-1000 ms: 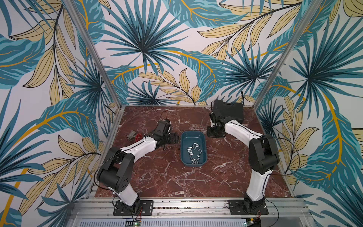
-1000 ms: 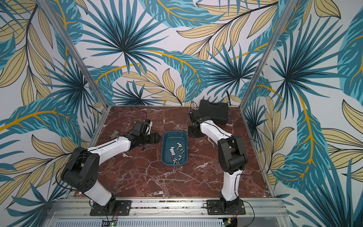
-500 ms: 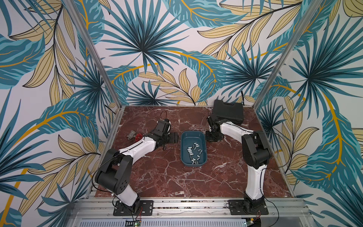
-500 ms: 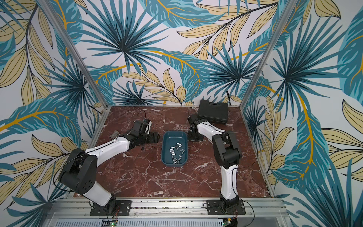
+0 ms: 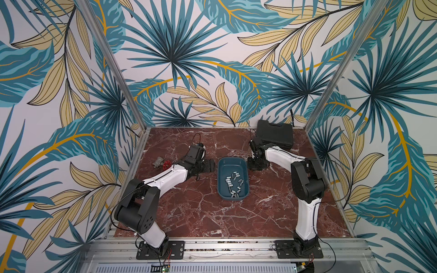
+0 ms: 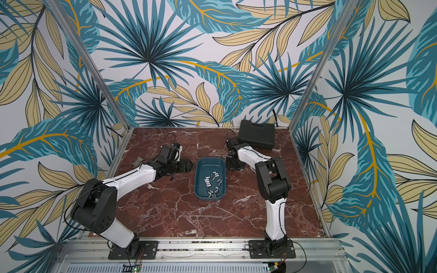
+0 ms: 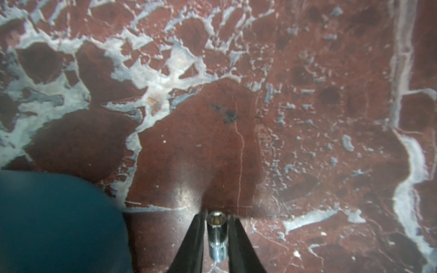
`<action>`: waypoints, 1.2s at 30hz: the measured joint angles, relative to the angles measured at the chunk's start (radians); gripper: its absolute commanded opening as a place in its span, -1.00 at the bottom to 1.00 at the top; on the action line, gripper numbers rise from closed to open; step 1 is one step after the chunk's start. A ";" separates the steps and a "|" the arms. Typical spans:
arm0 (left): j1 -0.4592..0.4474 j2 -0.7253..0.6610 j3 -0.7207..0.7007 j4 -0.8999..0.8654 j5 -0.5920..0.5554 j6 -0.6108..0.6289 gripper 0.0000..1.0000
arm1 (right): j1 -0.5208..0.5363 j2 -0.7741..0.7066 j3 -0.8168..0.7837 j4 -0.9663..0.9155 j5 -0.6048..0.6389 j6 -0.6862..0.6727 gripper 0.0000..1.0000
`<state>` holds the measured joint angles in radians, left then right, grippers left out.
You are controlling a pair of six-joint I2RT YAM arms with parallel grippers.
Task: Take out the socket from the storage box
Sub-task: Place the socket head at the center of the board.
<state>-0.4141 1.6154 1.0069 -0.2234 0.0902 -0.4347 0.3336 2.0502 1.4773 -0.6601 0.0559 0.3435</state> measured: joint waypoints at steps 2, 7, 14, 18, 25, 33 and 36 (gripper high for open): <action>0.000 -0.001 0.000 0.000 0.001 0.000 0.77 | 0.000 0.000 0.000 0.000 0.000 0.000 -0.57; 0.000 -0.017 0.000 -0.002 0.004 0.001 0.74 | 0.000 0.000 0.000 -0.001 -0.007 0.000 -0.54; -0.032 -0.024 0.021 -0.058 0.003 0.043 0.68 | 0.000 -0.065 0.000 -0.024 -0.024 0.000 -0.51; -0.075 -0.008 0.108 -0.125 0.003 0.087 0.55 | 0.000 -0.161 0.003 -0.030 -0.022 -0.001 -0.51; -0.166 0.091 0.287 -0.188 0.004 0.158 0.33 | -0.013 -0.259 0.006 -0.029 -0.023 0.000 -0.50; -0.251 0.260 0.396 -0.259 0.005 0.169 0.16 | -0.037 -0.269 -0.045 -0.028 -0.023 0.000 -0.50; -0.270 0.305 0.415 -0.283 0.007 0.160 0.11 | -0.042 -0.272 -0.060 -0.027 -0.023 0.000 -0.50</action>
<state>-0.6846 1.9202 1.4220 -0.5068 0.0975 -0.2745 0.2913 1.7782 1.4178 -0.6876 0.0330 0.3435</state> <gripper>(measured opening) 0.565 0.251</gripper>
